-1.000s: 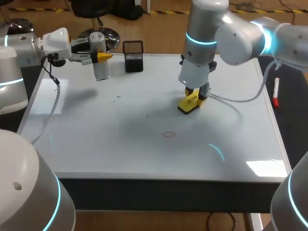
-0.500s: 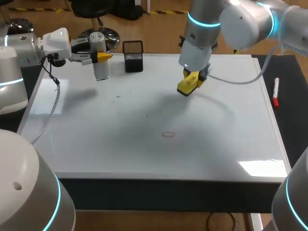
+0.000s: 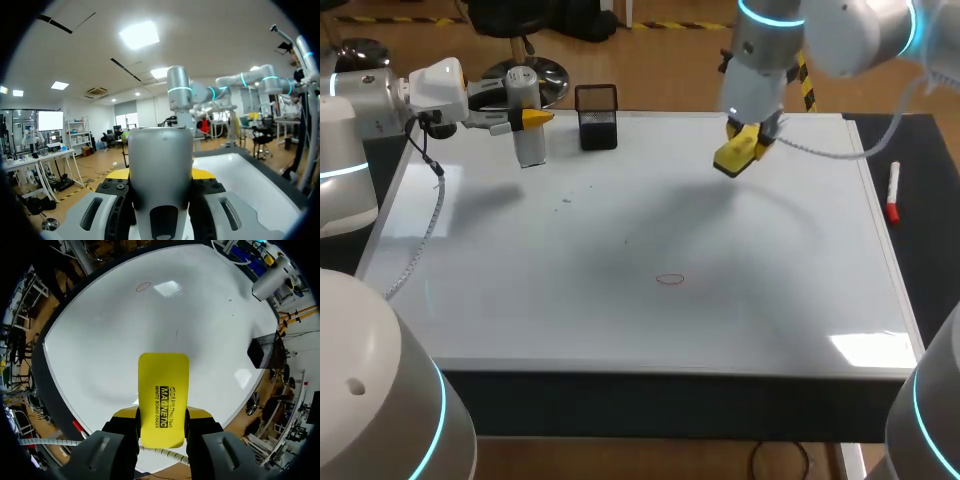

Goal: Pick up the inspection probe, press it on each red-marked spot on the whiteboard one by one, put down the probe, pick up the eraser, and wipe off all the red marks.

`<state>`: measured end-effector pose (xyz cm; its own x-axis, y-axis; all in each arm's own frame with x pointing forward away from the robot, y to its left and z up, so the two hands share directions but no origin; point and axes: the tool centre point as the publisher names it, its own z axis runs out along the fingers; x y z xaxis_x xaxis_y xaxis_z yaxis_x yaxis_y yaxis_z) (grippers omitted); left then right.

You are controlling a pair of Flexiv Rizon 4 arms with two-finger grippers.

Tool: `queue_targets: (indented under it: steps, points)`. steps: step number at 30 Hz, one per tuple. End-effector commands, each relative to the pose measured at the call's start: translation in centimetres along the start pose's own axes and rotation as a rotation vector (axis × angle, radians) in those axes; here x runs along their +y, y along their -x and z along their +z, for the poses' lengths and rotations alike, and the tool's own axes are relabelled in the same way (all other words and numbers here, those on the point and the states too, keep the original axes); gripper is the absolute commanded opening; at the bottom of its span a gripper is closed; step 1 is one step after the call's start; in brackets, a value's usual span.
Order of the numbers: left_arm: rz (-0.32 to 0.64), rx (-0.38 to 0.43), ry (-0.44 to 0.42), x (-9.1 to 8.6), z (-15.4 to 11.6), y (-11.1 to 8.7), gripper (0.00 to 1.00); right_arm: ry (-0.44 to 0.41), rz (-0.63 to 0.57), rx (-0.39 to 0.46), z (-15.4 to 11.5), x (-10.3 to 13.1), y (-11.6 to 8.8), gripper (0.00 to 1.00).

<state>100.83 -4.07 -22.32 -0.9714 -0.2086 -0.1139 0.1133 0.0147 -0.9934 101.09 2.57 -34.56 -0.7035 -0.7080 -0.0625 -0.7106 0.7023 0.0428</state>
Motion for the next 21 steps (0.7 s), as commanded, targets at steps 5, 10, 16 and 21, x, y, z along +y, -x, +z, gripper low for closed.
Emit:
queue_targets:
  steps: [5, 10, 16, 21]
  points:
    - [0.0, -0.001, 0.002, -0.2, 0.0, -0.1, 0.0, 0.035, 0.059, 0.006, 0.1, -4.7, -1.1, 0.0]
    - [0.0, -0.001, 0.002, -0.2, 0.0, -0.1, 0.0, 0.045, 0.098, 0.034, 0.6, -7.4, -1.7, 0.0]
    - [0.0, -0.001, 0.002, -0.2, 0.0, -0.1, 0.0, 0.057, 0.125, 0.042, 1.1, -9.6, -2.2, 0.0]
    - [0.0, -0.001, 0.002, -0.2, 0.0, -0.1, 0.0, 0.061, 0.136, 0.042, 1.2, -10.5, -2.5, 0.0]
